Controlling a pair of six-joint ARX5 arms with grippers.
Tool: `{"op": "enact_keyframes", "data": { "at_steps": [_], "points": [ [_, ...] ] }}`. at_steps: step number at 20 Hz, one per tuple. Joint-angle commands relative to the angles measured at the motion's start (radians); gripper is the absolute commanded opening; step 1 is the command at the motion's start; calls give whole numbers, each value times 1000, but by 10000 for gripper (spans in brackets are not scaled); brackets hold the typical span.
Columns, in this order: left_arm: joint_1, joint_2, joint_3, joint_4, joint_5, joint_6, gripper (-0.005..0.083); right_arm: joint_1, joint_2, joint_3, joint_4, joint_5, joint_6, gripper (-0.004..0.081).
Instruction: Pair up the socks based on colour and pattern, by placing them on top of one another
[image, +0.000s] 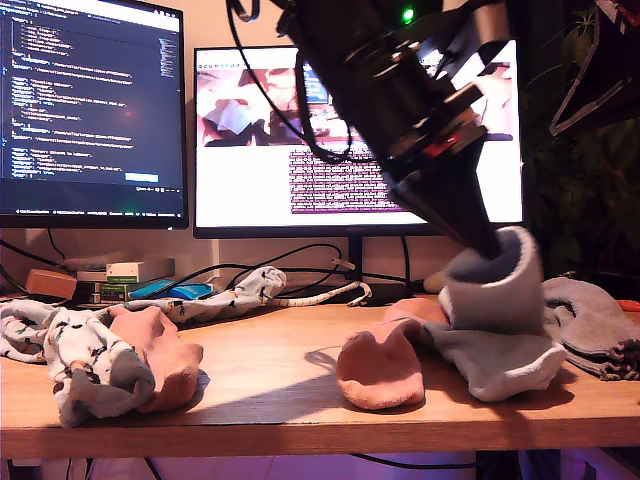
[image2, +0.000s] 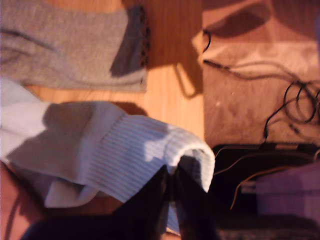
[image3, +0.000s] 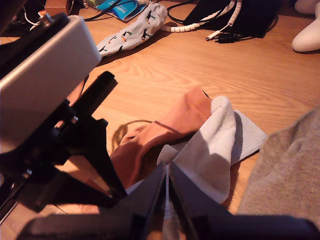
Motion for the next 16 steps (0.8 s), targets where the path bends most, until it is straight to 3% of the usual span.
{"op": "enact_keyframes", "data": {
  "at_steps": [1, 4, 7, 9, 10, 12, 16],
  "points": [
    [-4, -14, -7, 4, 8, -7, 76, 3, 3, -18, 9, -6, 2, -12],
    [-4, -7, -7, 9, 7, -7, 284, 3, 3, -15, 9, -11, 3, -12],
    [-5, 12, -7, 2, 8, -7, 374, 3, 3, -14, 9, -11, 3, -12],
    [-5, 12, -7, 17, 6, -6, 309, 3, 2, -13, 9, -11, 4, -13],
    [-4, 8, -6, 25, -1, 3, 231, 3, 2, -11, 9, -11, 4, -12],
    [26, -13, -2, 26, -39, 11, -13, 3, 2, -11, 9, -12, 4, -12],
    [122, -19, -6, 3, -73, -49, -20, 3, 0, -10, 10, -29, 0, -13]
  ]
}}
